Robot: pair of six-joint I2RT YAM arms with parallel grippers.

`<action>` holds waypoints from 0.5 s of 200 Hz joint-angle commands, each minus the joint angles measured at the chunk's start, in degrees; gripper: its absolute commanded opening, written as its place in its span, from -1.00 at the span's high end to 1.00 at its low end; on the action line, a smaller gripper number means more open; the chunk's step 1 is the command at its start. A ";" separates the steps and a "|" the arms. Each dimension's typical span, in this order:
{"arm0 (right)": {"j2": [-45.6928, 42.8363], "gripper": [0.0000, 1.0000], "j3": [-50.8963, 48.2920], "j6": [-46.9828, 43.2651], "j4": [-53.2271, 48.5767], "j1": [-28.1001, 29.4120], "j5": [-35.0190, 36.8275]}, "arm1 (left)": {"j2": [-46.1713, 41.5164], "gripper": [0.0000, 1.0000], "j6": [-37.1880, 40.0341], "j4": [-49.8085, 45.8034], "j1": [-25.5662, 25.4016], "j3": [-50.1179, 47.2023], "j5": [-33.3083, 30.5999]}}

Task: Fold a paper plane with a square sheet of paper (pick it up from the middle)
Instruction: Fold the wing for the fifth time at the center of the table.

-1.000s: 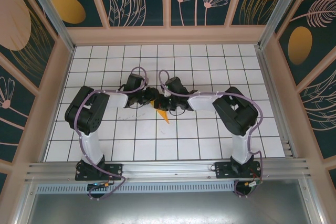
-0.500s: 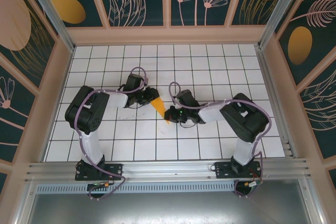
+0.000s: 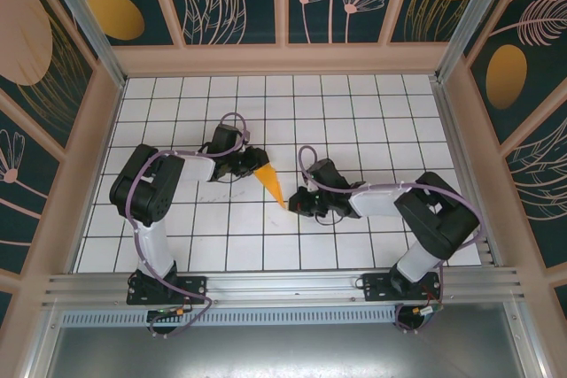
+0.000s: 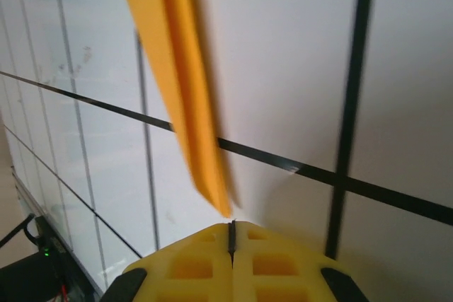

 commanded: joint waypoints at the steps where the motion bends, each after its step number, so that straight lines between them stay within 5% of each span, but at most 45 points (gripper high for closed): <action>1: -0.29 0.94 5.99 -2.05 -0.77 0.26 0.52 | 3.76 0.43 1.39 -1.98 0.95 -1.63 -3.93; 100: 20.68 0.93 22.85 -3.83 -3.70 -0.18 -1.78 | 2.77 0.39 1.36 -1.30 0.99 -2.23 -3.00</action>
